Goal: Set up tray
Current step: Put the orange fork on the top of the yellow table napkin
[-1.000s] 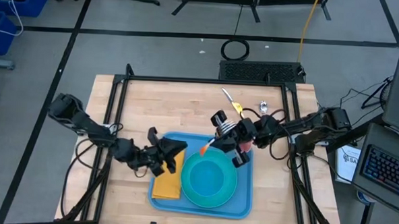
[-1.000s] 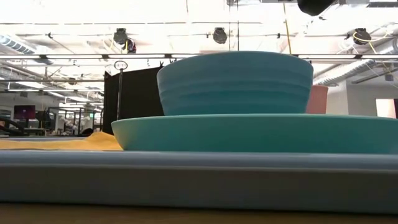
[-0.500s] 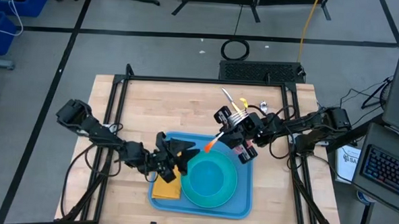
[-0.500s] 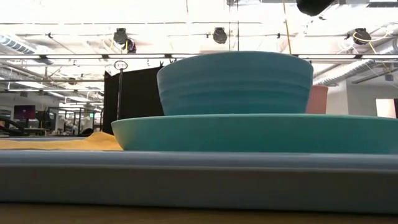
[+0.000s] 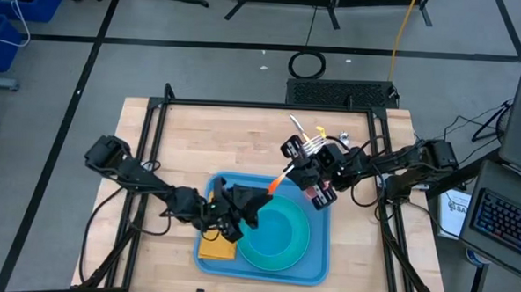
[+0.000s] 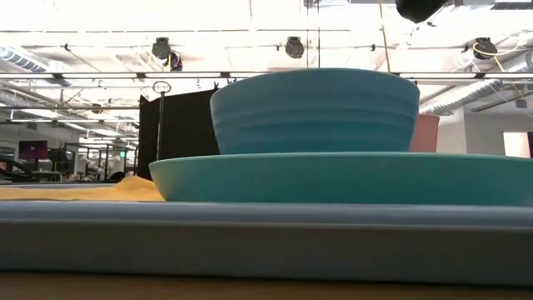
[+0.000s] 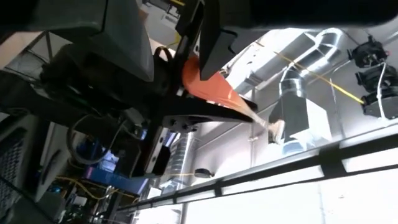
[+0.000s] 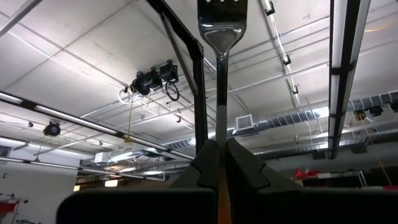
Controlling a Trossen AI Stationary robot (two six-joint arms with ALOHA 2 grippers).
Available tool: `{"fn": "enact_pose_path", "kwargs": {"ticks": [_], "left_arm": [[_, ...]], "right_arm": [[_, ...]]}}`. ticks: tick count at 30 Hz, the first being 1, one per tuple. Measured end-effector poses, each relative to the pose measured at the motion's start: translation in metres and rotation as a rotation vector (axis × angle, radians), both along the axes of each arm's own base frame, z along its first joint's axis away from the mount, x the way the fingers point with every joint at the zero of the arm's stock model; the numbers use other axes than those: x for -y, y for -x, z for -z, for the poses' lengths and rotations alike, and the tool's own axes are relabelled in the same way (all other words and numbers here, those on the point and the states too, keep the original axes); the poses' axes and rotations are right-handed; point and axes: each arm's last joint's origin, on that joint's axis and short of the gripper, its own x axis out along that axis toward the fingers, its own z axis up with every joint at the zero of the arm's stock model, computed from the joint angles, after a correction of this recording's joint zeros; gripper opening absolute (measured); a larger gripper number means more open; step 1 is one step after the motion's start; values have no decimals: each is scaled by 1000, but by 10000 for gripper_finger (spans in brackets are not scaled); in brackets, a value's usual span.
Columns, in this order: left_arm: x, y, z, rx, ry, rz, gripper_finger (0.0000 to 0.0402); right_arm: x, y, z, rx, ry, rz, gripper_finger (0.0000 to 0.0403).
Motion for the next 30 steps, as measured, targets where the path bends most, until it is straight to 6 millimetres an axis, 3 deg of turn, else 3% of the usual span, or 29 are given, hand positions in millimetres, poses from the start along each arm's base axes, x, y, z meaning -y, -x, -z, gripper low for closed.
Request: {"fn": "enact_pose_path", "kwargs": {"ticks": [30], "left_arm": [[-6,-1,-1,31,24,-66,138]], "right_arm": [[0,-2,2,-31,-14,18,0]]}}
